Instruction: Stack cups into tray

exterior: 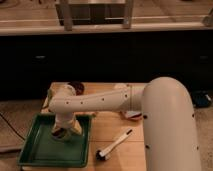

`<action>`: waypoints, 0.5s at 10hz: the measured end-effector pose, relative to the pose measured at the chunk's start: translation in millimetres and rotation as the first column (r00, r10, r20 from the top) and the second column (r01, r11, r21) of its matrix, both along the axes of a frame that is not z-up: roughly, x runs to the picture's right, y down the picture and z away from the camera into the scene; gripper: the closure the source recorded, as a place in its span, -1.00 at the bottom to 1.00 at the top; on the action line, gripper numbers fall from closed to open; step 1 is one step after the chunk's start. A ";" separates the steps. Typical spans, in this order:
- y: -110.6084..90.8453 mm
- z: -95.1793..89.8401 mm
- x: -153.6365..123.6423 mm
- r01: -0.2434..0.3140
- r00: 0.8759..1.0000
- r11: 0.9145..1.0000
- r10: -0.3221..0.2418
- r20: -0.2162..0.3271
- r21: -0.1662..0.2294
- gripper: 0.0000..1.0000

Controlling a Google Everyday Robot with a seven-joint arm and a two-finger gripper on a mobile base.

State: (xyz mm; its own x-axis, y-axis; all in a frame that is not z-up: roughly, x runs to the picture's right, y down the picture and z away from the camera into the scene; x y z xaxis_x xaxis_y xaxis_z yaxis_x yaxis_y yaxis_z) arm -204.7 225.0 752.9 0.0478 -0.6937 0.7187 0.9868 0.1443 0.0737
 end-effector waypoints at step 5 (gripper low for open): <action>-6.1 -4.6 4.1 0.003 1.000 1.000 -0.003 -0.001 0.008 -0.60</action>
State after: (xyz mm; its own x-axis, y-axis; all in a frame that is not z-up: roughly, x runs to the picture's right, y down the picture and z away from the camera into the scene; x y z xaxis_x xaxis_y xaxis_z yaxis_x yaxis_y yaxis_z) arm -200.5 218.9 748.3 0.0459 -0.6999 0.7128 0.9873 0.1404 0.0742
